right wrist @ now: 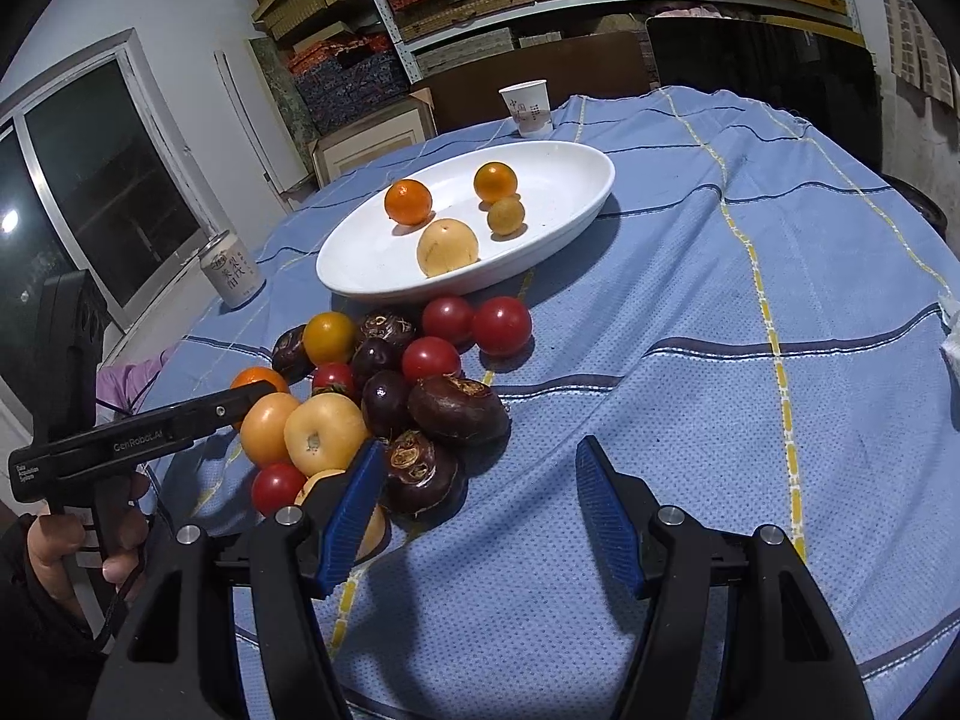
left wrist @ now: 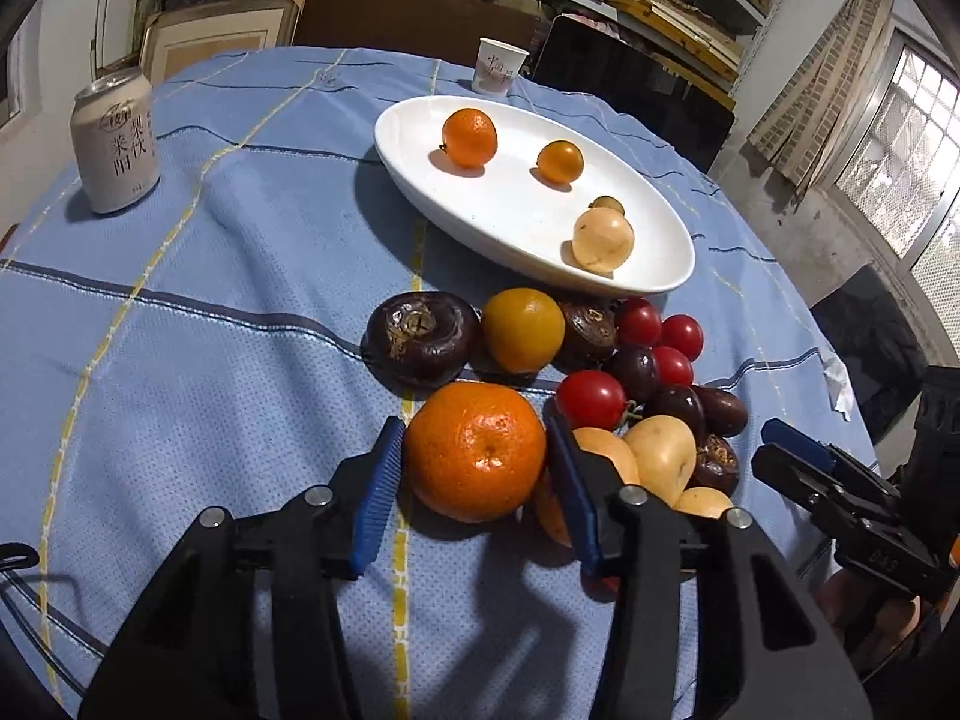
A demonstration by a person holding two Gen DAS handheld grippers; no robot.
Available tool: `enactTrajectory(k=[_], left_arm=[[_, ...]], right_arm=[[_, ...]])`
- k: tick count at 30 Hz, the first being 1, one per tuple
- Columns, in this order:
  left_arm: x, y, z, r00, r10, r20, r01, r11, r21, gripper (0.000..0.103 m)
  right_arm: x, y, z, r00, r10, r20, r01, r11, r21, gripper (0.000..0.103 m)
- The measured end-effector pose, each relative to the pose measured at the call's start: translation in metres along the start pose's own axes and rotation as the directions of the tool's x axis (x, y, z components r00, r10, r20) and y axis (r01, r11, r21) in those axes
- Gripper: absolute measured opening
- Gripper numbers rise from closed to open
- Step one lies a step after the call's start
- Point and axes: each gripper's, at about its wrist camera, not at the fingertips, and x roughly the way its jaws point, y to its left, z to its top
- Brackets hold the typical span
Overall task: Organize fruits
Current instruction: 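Grasp the large mandarin with the left tool while the right tool moves toward the cream pepino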
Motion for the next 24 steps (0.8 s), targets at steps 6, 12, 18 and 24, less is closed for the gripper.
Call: enactTrajectory(k=[6, 12, 18, 24], left_arm=[[0.003, 0.004, -0.001, 1.000, 0.013, 0.007, -0.013, 0.999, -0.031, 0.062], [-0.001, -0.002, -0.003, 1.000, -0.014, 0.021, 0.014, 1.000, 0.004, 0.046], [-0.017, -0.001, -0.008, 0.998, -0.020, 0.060, 0.019, 0.999, 0.026, 0.046], [-0.025, 0.009, -0.014, 0.997, 0.011, 0.079, -0.013, 1.000, 0.024, 0.046]], right_arm=[[-0.001, 0.000, 0.000, 1.000, 0.003, 0.006, -0.003, 1.000, 0.000, 0.066], [0.000, -0.001, 0.000, 1.000, 0.005, 0.006, -0.005, 1.000, 0.012, 0.066], [-0.001, 0.001, -0.001, 1.000, 0.007, 0.011, -0.007, 1.000, 0.002, 0.066], [-0.005, 0.020, -0.005, 1.000, 0.012, 0.029, -0.008, 0.994, -0.112, 0.066]])
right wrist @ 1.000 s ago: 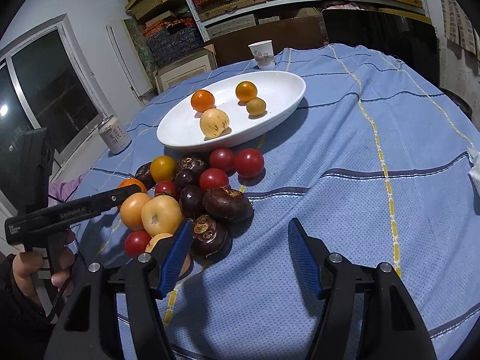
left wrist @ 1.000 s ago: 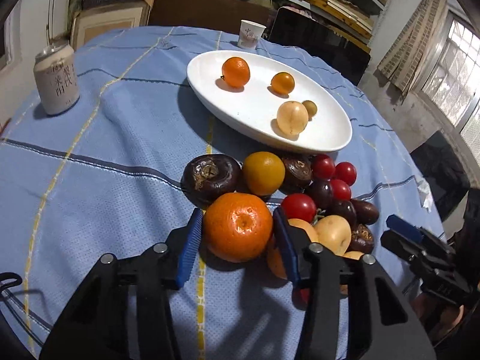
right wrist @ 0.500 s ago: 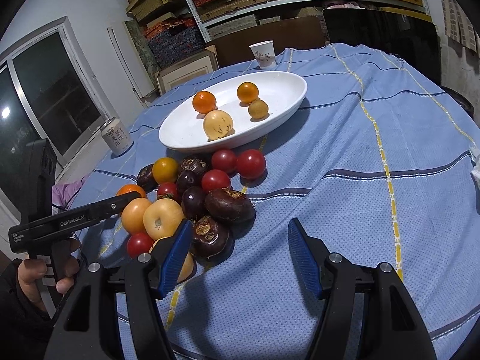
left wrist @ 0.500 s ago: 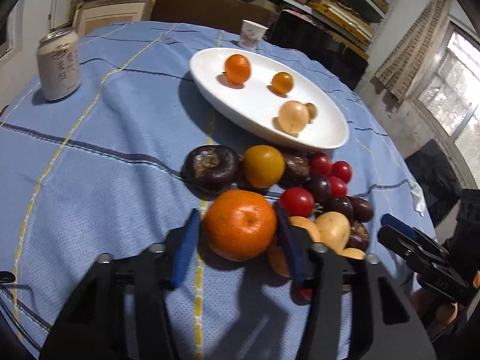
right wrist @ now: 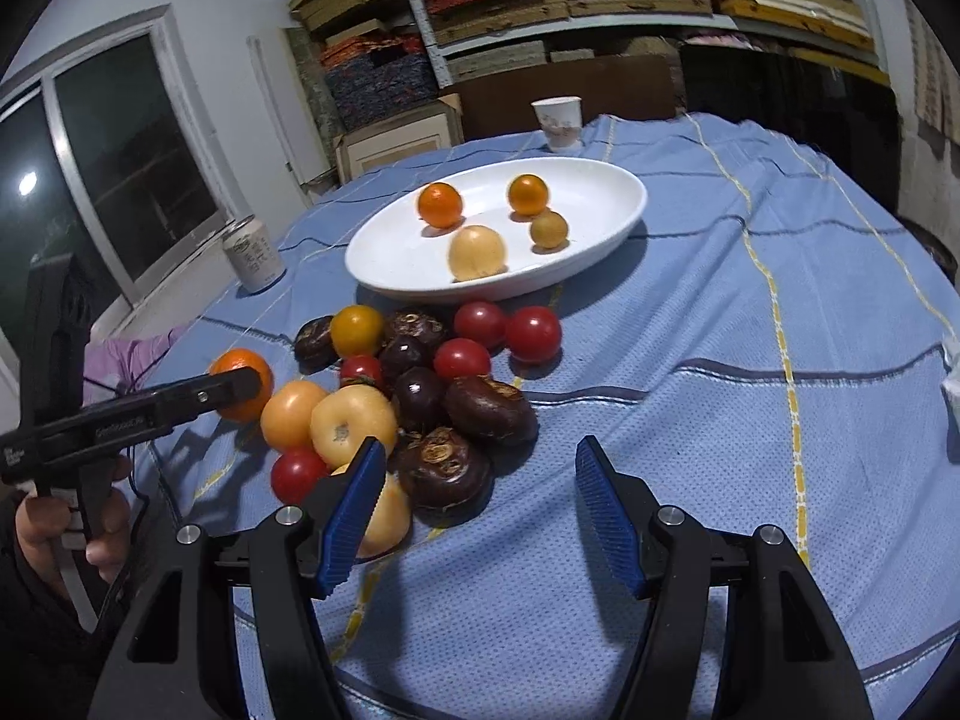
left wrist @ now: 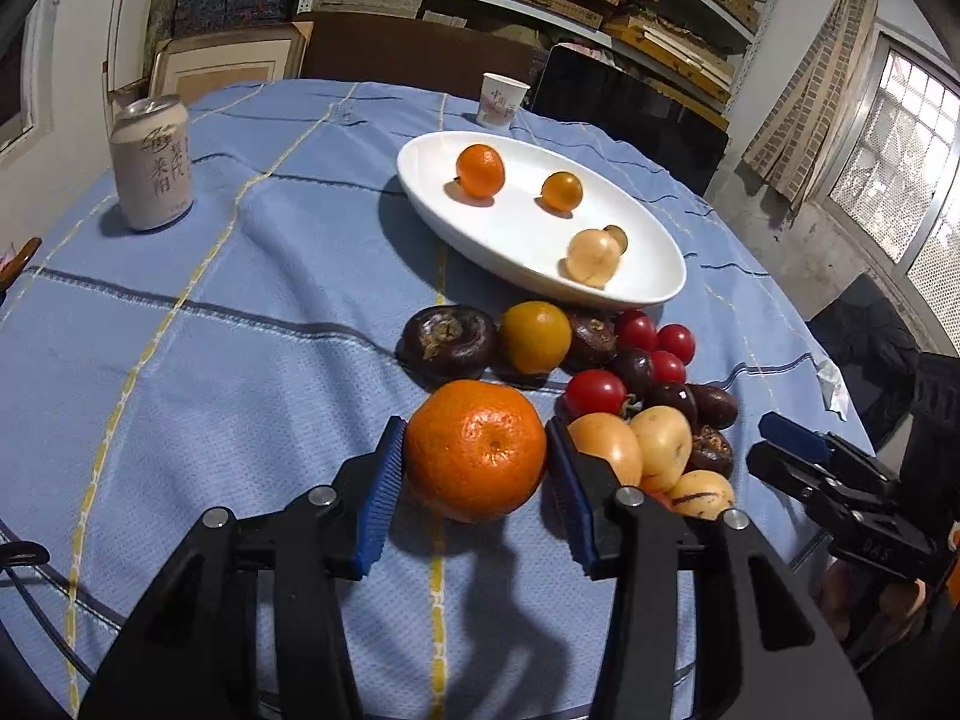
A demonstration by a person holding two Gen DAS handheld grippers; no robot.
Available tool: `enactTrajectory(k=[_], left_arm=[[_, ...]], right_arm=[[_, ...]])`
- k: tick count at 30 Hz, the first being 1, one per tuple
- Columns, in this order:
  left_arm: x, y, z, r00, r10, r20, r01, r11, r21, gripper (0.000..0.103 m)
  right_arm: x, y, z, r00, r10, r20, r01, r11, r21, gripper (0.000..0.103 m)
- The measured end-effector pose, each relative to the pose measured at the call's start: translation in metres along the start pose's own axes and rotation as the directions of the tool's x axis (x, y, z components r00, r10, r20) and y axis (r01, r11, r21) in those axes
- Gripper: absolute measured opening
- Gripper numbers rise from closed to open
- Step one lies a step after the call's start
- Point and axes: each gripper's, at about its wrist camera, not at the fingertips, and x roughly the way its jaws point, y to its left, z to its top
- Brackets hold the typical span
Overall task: Organize fruits
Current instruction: 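Grasp the large mandarin with the left tool while the right tool moves toward the cream pepino, then close the right tool on the cream pepino while the left tool holds the mandarin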
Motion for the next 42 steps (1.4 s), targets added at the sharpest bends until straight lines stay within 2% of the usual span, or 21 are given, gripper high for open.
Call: enactTrajectory(k=[7, 10, 16, 26, 30, 33, 38, 39, 42], left_arm=[[0.003, 0.004, -0.006, 1.000, 0.004, -0.008, -0.004, 1.000, -0.004, 0.046], [0.004, 0.002, -0.007, 1.000, 0.008, -0.012, -0.008, 1.000, 0.008, 0.046], [0.005, 0.001, -0.008, 1.000, 0.006, -0.017, -0.006, 1.000, 0.015, 0.046], [0.005, 0.001, -0.007, 1.000, 0.009, -0.018, -0.009, 1.000, 0.021, 0.046], [0.005, 0.001, -0.007, 1.000, 0.009, -0.018, -0.008, 1.000, 0.020, 0.046], [0.005, 0.000, -0.007, 1.000, 0.008, -0.018, -0.008, 1.000, 0.021, 0.046], [0.004, 0.000, -0.008, 1.000, 0.005, -0.017, -0.004, 1.000, 0.026, 0.046], [0.004, 0.000, -0.008, 1.000, 0.003, -0.018, -0.003, 1.000, 0.026, 0.046], [0.004, 0.000, -0.009, 1.000, 0.002, -0.018, -0.002, 1.000, 0.027, 0.046]], right_arm=[[-0.002, 0.040, -0.016, 0.997, 0.048, -0.064, -0.056, 0.989, -0.137, 0.064], [0.001, 0.050, -0.019, 0.996, 0.037, -0.076, -0.049, 0.985, -0.164, 0.064], [0.010, 0.052, -0.013, 0.995, 0.001, -0.103, -0.014, 0.992, -0.129, 0.065], [0.014, 0.066, -0.018, 0.991, -0.095, -0.098, 0.075, 0.978, -0.193, 0.064], [0.014, 0.068, -0.020, 0.988, -0.081, -0.129, 0.055, 0.980, -0.193, 0.062], [0.021, 0.062, -0.019, 0.983, -0.073, -0.171, 0.048, 0.988, -0.145, 0.063], [0.025, 0.058, -0.014, 0.985, -0.046, -0.164, 0.031, 0.995, -0.092, 0.062], [0.025, 0.058, -0.013, 0.986, -0.046, -0.160, 0.032, 0.996, -0.089, 0.059], [0.025, 0.055, -0.013, 0.988, -0.044, -0.146, 0.034, 0.997, -0.069, 0.040]])
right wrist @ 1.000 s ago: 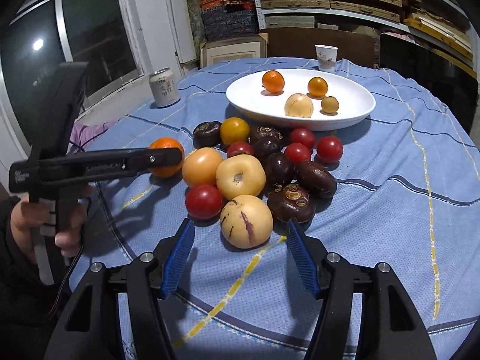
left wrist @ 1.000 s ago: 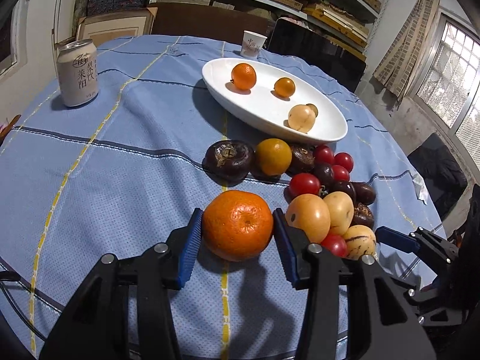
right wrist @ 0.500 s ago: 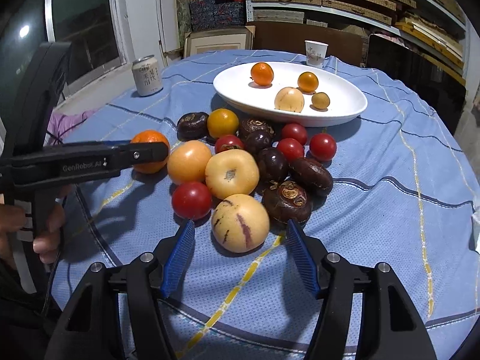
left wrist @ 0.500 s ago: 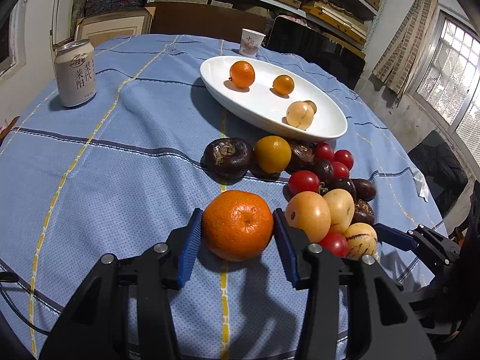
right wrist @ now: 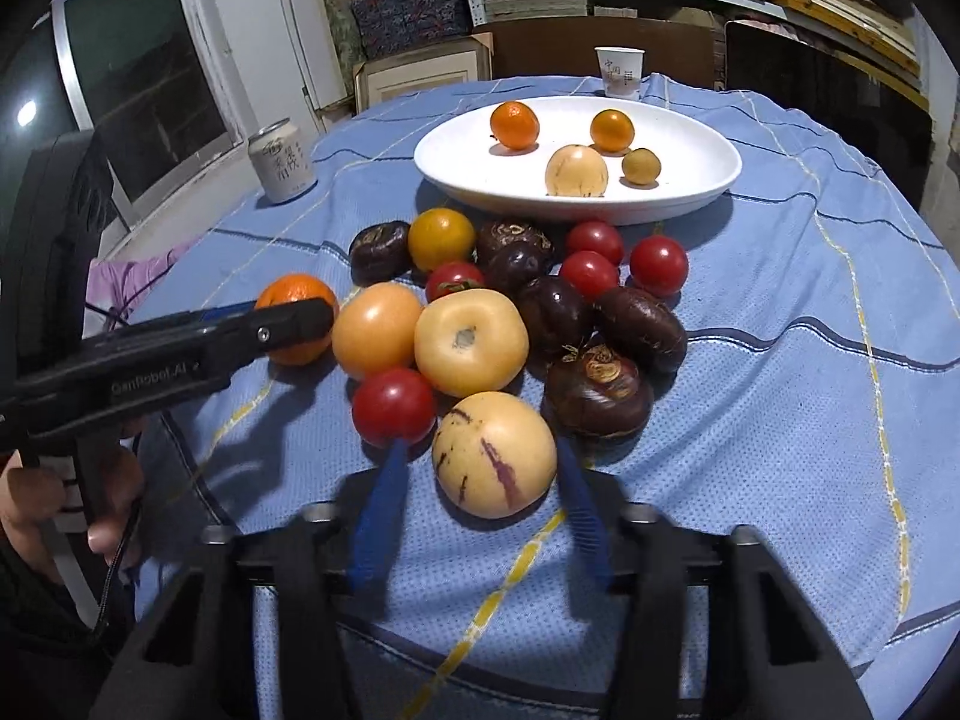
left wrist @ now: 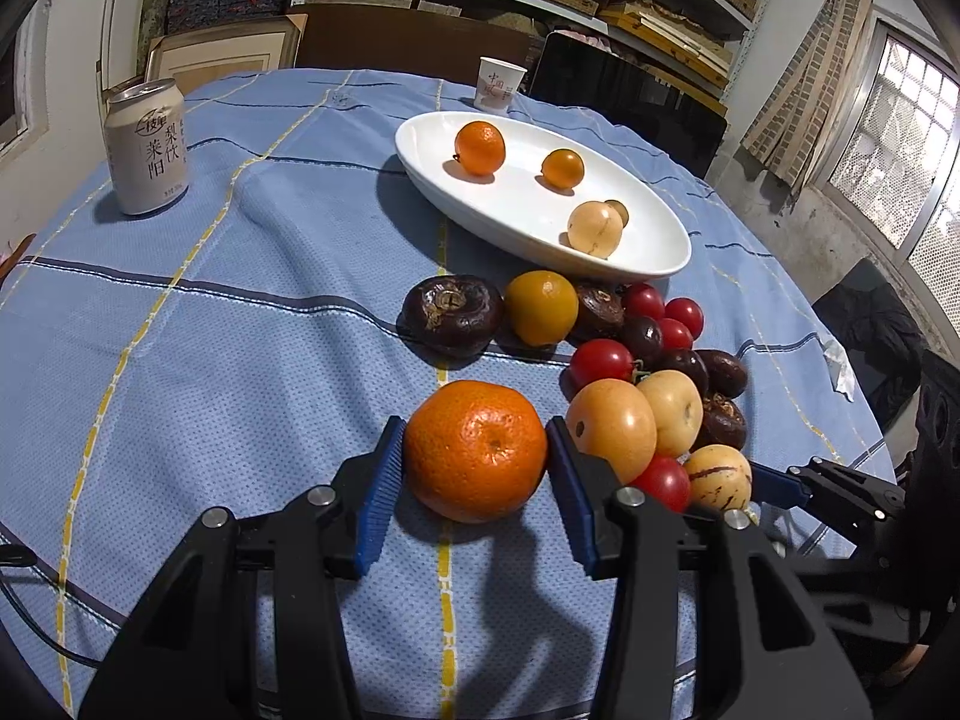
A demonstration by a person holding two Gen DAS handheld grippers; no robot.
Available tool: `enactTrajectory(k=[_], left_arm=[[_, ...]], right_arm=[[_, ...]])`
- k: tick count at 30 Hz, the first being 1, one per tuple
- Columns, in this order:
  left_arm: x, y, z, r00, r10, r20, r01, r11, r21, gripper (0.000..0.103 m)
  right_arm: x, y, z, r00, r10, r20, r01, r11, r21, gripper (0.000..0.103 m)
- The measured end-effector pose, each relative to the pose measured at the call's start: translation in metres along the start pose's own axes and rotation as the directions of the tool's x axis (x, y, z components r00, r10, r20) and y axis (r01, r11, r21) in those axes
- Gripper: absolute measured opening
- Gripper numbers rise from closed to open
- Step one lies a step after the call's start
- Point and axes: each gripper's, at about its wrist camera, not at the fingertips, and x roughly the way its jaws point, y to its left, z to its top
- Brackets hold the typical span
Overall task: Organize fruits
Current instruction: 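Close the right tool on the cream pepino while the left tool holds the mandarin, then carry the mandarin and pepino over the white plate and open both tools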
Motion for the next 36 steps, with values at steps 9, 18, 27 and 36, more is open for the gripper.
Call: enactTrajectory(k=[9, 18, 27, 36], left_arm=[[0.000, -0.001, 0.000, 1.000, 0.001, 0.000, -0.001, 1.000, 0.001, 0.046], [-0.001, -0.001, -0.001, 1.000, 0.011, 0.004, -0.011, 1.000, 0.003, 0.046], [-0.012, -0.001, -0.003, 0.999, 0.006, 0.033, -0.007, 1.000, 0.001, 0.046], [-0.035, -0.010, 0.006, 0.997, -0.009, 0.078, 0.006, 0.999, 0.037, 0.046]], right_arm=[[-0.006, 0.001, -0.004, 0.999, -0.025, 0.023, 0.026, 0.999, -0.022, 0.040], [-0.020, -0.011, -0.011, 0.998, -0.044, 0.052, 0.044, 0.999, 0.005, 0.040], [-0.034, -0.020, -0.014, 0.995, -0.057, 0.086, 0.056, 0.998, 0.021, 0.040], [-0.045, -0.032, -0.003, 0.990, -0.070, 0.122, 0.068, 0.997, 0.025, 0.040]])
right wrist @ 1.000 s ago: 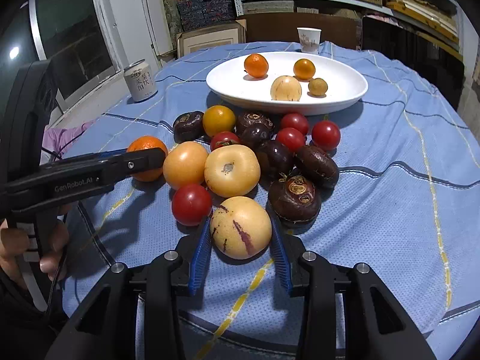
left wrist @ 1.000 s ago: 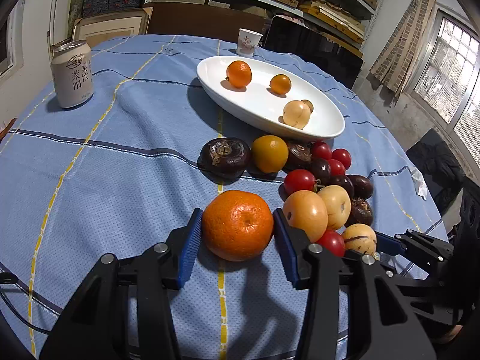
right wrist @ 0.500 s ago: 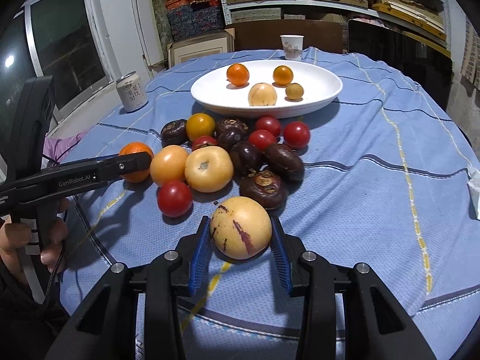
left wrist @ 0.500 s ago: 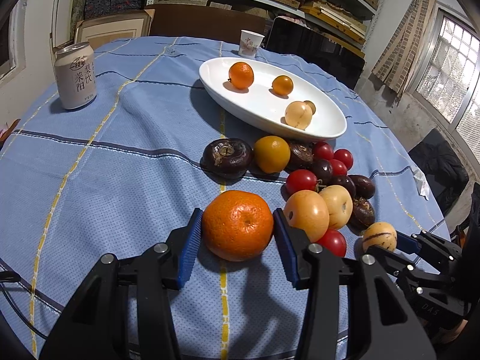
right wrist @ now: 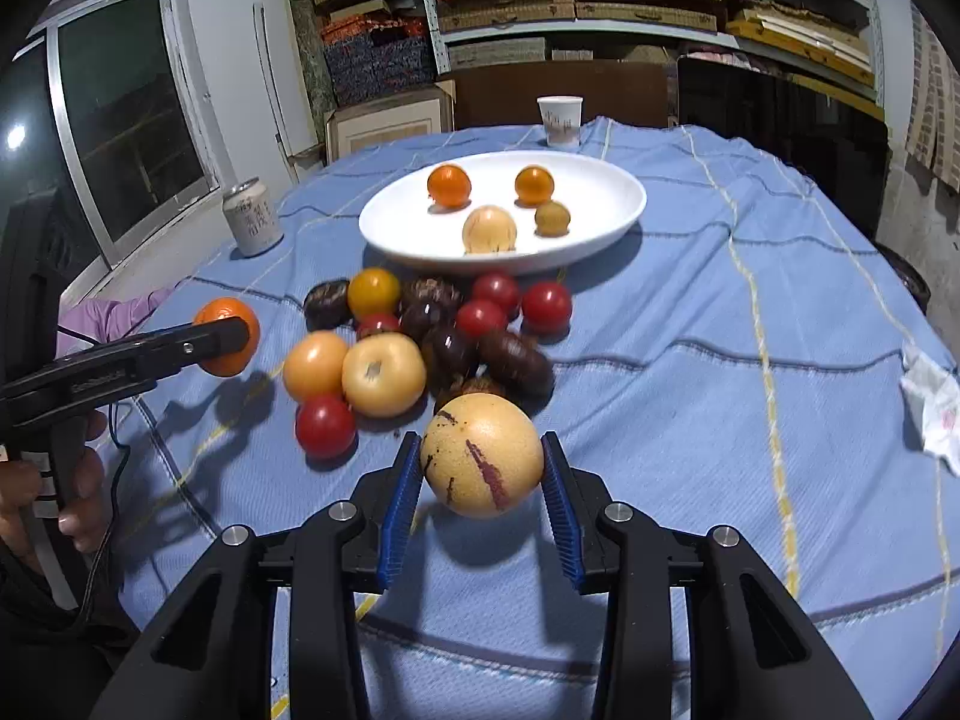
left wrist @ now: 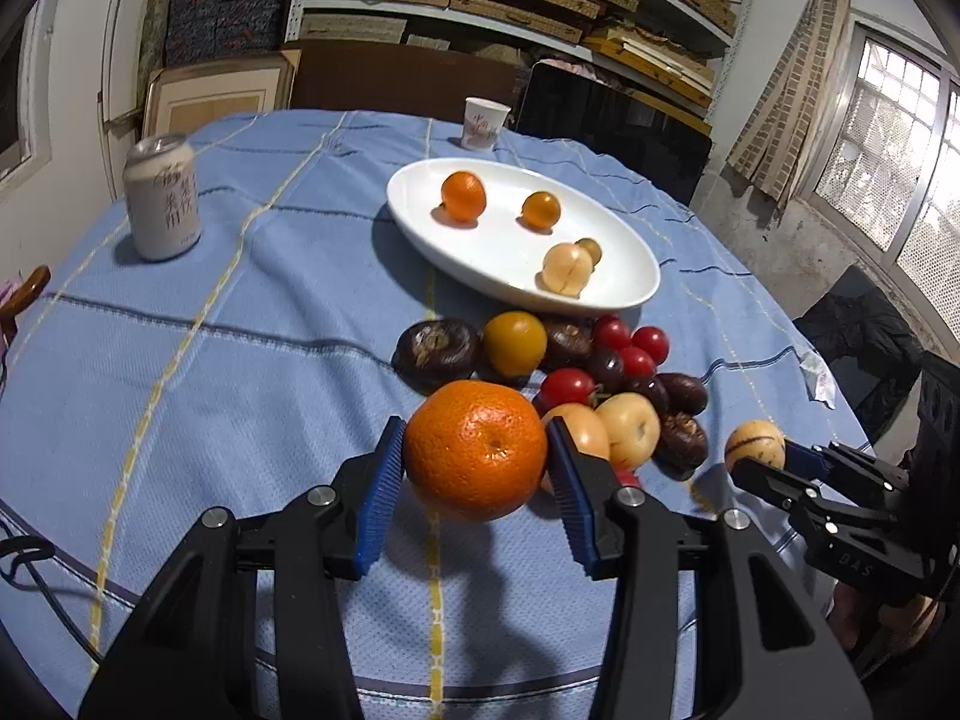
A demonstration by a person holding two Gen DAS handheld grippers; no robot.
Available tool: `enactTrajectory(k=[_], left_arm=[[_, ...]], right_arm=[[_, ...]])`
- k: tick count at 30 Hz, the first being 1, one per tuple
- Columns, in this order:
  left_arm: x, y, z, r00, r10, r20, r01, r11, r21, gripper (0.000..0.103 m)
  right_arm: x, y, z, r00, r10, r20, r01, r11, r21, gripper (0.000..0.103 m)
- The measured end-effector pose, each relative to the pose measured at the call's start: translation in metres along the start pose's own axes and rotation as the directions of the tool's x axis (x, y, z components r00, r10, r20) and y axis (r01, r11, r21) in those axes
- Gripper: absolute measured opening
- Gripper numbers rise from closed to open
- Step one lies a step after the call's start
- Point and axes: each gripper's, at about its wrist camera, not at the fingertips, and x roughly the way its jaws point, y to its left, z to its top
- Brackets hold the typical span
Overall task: Organize fruits
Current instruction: 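Carry the mandarin and pepino over the white plate and open both tools, then withdraw both open tools from the plate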
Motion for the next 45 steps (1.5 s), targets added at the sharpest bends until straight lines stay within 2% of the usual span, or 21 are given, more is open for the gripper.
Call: enactTrajectory(k=[3, 7, 12, 18, 24, 27, 30, 31, 32, 34, 36, 38, 40, 45], left_arm=[[-0.005, -0.009, 0.014, 1.000, -0.003, 0.020, 0.002, 0.999, 0.037, 0.046], [0.001, -0.020, 0.047, 0.999, -0.010, 0.032, 0.007, 0.998, 0.070, 0.046], [0.036, -0.027, 0.095, 1.000, -0.012, 0.017, 0.011, 0.997, 0.078, 0.046], [0.102, -0.028, 0.131, 0.998, 0.020, -0.053, -0.016, 0.997, 0.070, 0.046], [0.151, -0.024, 0.144, 0.992, 0.047, -0.118, -0.039, 0.997, 0.072, 0.046], [0.165, -0.020, 0.144, 0.987, 0.056, -0.147, -0.047, 0.997, 0.068, 0.047], [0.162, -0.017, 0.143, 0.988, 0.058, -0.146, -0.050, 0.997, 0.059, 0.047], [0.157, -0.017, 0.143, 0.989, 0.063, -0.133, -0.055, 0.997, 0.061, 0.050], [0.151, -0.018, 0.143, 0.991, 0.062, -0.120, -0.055, 0.997, 0.062, 0.054], [0.130, -0.020, 0.141, 0.996, 0.067, -0.065, -0.063, 0.996, 0.064, 0.071], [0.111, -0.025, 0.141, 0.998, 0.066, -0.019, -0.064, 0.994, 0.083, 0.079], [0.091, -0.030, 0.136, 0.996, 0.082, 0.019, -0.083, 0.990, 0.111, 0.080], [0.073, -0.031, 0.125, 0.998, 0.056, 0.022, -0.059, 0.991, 0.124, 0.082], [0.042, -0.032, 0.064, 0.999, 0.034, -0.033, -0.027, 0.981, 0.194, 0.082]], right_arm=[[-0.005, -0.006, 0.016, 0.999, -0.012, 0.033, 0.012, 1.000, -0.008, 0.040], [-0.009, -0.021, 0.058, 0.996, -0.023, 0.089, 0.025, 0.999, -0.020, 0.040], [0.008, -0.037, 0.111, 0.993, -0.028, 0.113, 0.033, 0.999, -0.040, 0.040], [0.076, -0.050, 0.162, 0.995, -0.073, 0.063, 0.078, 0.993, -0.083, 0.040], [0.137, -0.060, 0.183, 0.996, -0.093, 0.000, 0.092, 0.994, -0.057, 0.040], [0.157, -0.063, 0.187, 0.997, -0.075, -0.027, 0.074, 0.996, -0.040, 0.041], [0.152, -0.061, 0.185, 0.997, -0.083, -0.001, 0.083, 0.996, -0.035, 0.053], [0.146, -0.059, 0.184, 0.997, -0.080, 0.015, 0.081, 0.996, -0.038, 0.059], [0.140, -0.058, 0.183, 0.996, -0.079, 0.029, 0.080, 0.996, -0.044, 0.060], [0.124, -0.054, 0.178, 0.994, -0.093, 0.051, 0.095, 0.994, -0.055, 0.060], [0.107, -0.052, 0.172, 0.994, -0.084, 0.062, 0.088, 0.995, -0.051, 0.060], [0.085, -0.049, 0.159, 0.995, -0.075, 0.071, 0.078, 0.996, -0.035, 0.060], [0.064, -0.050, 0.141, 0.996, -0.051, 0.072, 0.051, 0.999, -0.003, 0.064], [0.032, -0.044, 0.085, 0.998, -0.013, 0.055, 0.010, 0.999, 0.040, 0.065]])
